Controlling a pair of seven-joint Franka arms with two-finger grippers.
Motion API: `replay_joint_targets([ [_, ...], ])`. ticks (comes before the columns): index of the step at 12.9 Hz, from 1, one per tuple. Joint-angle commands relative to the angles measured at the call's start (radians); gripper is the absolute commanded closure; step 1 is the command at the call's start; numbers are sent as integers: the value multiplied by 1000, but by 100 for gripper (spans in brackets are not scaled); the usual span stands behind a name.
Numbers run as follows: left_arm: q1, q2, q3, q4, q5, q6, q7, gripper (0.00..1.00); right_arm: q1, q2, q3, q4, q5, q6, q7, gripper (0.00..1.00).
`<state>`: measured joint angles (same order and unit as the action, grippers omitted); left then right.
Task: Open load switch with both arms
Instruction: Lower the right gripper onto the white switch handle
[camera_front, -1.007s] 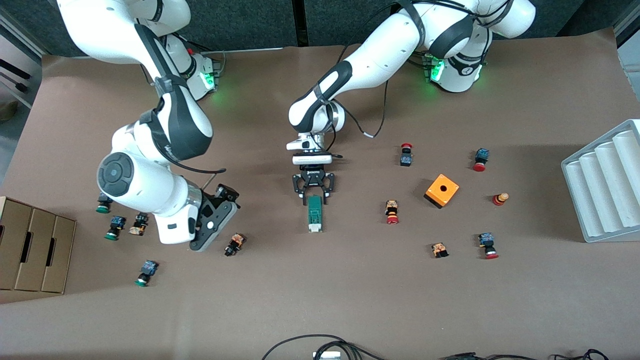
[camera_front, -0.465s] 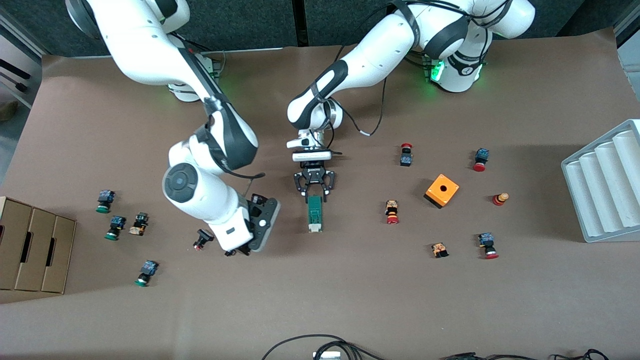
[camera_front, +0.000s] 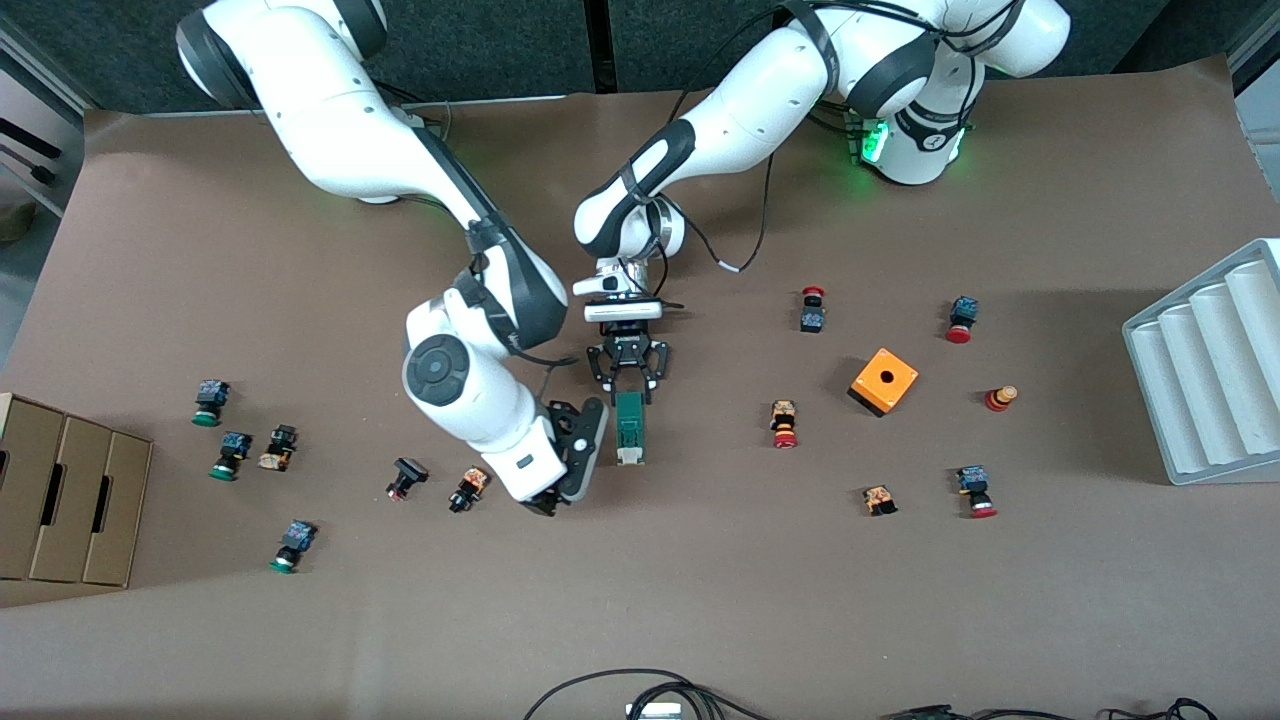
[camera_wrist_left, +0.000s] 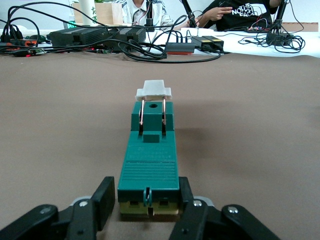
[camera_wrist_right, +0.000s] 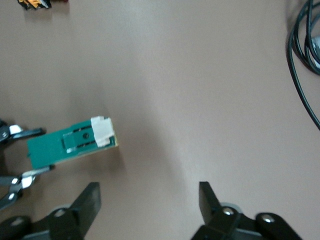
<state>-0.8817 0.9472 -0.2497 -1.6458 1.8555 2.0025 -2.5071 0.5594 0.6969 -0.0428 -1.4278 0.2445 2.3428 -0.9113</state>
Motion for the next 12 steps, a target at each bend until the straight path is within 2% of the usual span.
replay_joint_targets([
  [1, -14, -4, 9, 1, 17, -16, -25, 48, 13, 50, -5, 41, -11, 53, -3, 20],
  [2, -14, -4, 9, 1, 17, -16, -26, 49, 13, 53, -5, 41, -13, 53, -3, 21],
  [3, -14, -4, 9, 1, 17, -16, -24, 49, 14, 55, -6, 41, -13, 53, -3, 28],
  [5, -16, -2, 9, 0, 17, -16, -24, 49, 25, 70, -8, 41, -16, 81, -3, 30],
  [7, -16, -2, 9, -3, 17, -16, -26, 49, 50, 76, -11, 41, -19, 92, -1, 38],
  [12, -19, -4, 9, -3, 19, -16, -24, 51, 88, 127, -25, 41, -19, 168, 0, 41],
])
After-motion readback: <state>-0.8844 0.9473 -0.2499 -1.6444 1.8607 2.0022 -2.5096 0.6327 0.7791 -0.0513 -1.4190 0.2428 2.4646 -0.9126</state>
